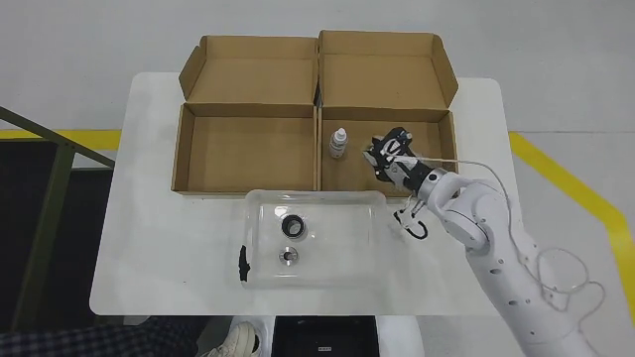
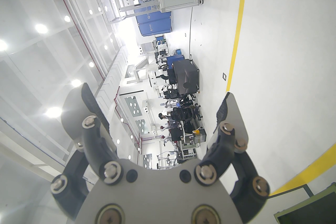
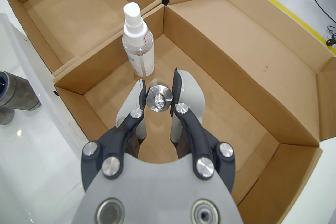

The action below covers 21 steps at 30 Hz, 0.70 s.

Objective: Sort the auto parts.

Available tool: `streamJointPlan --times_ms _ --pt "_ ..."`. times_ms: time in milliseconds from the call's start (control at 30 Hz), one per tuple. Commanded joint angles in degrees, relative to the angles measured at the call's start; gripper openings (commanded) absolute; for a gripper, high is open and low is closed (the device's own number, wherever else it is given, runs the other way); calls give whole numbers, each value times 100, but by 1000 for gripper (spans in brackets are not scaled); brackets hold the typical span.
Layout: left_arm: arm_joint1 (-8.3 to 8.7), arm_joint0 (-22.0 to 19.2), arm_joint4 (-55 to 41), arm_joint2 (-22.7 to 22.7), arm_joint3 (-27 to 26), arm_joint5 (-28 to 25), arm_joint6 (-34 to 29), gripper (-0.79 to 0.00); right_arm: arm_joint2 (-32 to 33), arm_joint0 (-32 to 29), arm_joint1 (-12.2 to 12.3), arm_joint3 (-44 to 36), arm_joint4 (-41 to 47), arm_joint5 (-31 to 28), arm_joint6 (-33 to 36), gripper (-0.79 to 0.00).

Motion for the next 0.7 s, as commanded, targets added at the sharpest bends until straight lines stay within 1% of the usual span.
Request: streamJointPlan --times_ms 0,400,667 --pt "0 0 0 0 0 0 0 0 -69 93 -12 62 -41 4 112 -785" --pt "0 0 0 0 0 0 0 0 -481 748 -104 686 -44 -172 693 -785" --pt "0 0 0 0 0 0 0 0 -747 1060 -179 1047 -12 -175 847 -785"
